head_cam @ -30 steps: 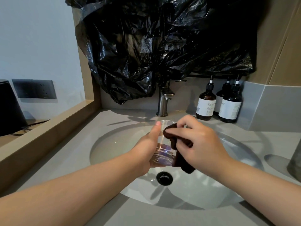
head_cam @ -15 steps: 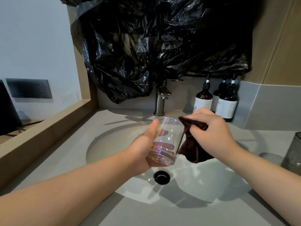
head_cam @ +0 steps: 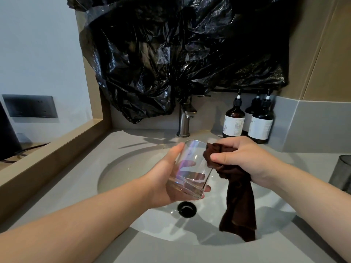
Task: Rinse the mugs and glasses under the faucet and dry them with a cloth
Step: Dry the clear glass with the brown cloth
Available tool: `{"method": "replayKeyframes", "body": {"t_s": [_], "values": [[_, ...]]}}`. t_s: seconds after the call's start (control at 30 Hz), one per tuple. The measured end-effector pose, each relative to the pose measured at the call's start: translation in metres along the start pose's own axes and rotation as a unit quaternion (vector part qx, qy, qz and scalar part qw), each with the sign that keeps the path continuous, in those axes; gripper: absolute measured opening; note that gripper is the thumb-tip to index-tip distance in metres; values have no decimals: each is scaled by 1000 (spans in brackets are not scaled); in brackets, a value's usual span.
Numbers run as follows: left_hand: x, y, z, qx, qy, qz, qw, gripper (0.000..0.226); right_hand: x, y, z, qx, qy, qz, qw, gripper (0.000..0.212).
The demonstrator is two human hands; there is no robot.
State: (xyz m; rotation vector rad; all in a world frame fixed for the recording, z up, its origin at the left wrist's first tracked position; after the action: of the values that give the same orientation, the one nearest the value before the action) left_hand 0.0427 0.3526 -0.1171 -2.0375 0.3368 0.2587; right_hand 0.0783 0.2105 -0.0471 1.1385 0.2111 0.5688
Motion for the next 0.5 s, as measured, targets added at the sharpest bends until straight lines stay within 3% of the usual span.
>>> {"method": "replayKeyframes", "body": {"t_s": [0.2, 0.3, 0.37, 0.5], "values": [[1, -8, -5, 150, -11, -78, 986, 65, 2, 1, -1, -42, -25, -9, 999, 10], [2, -7, -9, 176, -14, -98, 979, 50, 2, 2, 0, -27, -42, -10, 999, 12], [1, -6, -9, 171, -24, -97, 980, 44, 1, 2, -2, -10, -53, -10, 998, 13], [4, -2, -3, 94, -40, -72, 992, 58, 0, 9, 0, -36, -127, 41, 990, 14]]}}
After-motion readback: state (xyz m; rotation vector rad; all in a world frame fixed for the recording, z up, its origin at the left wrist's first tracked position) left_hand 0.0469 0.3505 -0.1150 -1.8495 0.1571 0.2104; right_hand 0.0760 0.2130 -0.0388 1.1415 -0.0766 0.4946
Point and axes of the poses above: each hand's wrist, its own x-axis towards the middle knuckle, its own z-axis out of the back of the hand, y = z × x, the point moved 6 cm from there along x, towards the middle knuckle, and after that the axes turned 8 degrees about -x, right-handed, at the moved point
